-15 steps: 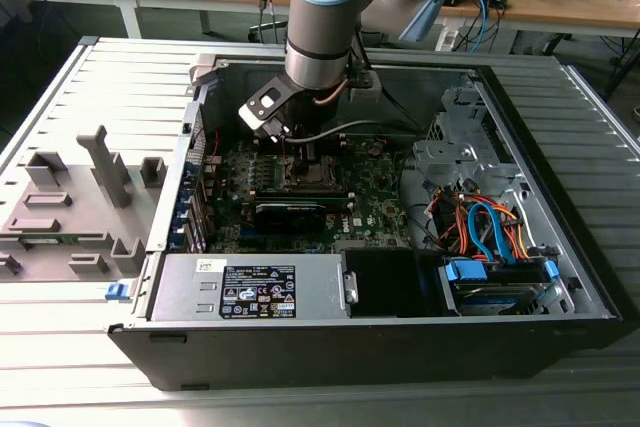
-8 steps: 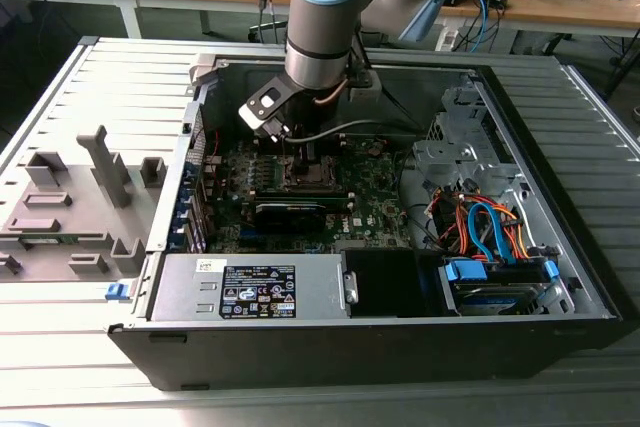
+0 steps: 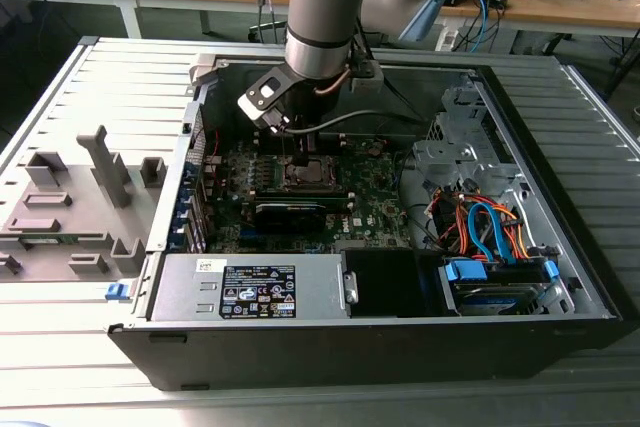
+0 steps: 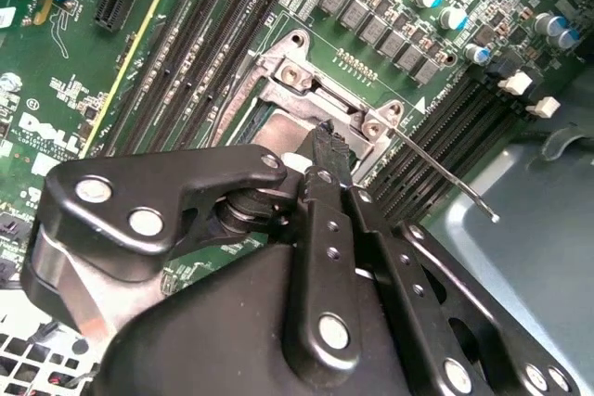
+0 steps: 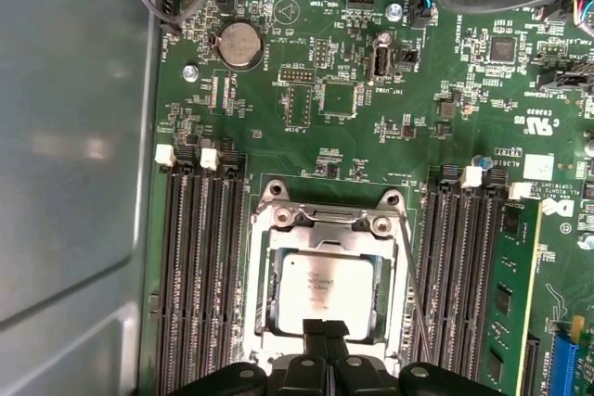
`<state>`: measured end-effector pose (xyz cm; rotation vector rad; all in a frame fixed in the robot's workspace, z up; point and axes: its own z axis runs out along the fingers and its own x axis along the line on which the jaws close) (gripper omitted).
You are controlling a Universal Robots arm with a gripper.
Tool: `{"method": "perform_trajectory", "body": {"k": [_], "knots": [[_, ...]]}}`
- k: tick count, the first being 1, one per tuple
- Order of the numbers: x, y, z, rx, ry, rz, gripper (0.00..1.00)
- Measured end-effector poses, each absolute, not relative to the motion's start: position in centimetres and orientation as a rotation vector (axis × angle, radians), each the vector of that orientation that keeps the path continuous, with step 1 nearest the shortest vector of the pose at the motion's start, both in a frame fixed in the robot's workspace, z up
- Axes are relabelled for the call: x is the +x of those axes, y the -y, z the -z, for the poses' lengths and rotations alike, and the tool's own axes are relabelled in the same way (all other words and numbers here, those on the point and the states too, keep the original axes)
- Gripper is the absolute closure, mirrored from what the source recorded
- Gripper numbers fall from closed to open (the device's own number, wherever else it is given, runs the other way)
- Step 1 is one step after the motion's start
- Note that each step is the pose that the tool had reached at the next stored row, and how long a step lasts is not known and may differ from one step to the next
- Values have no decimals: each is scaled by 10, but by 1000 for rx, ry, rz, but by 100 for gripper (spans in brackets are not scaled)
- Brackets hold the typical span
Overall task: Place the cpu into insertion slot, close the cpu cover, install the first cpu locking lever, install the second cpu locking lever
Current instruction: 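Close the cpu cover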
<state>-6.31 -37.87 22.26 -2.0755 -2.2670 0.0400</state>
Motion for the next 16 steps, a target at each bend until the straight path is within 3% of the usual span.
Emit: {"method": "perform_trajectory", "body": {"k": [16], "knots": [[-63, 379, -232, -2067, 2259, -21, 89]]}}
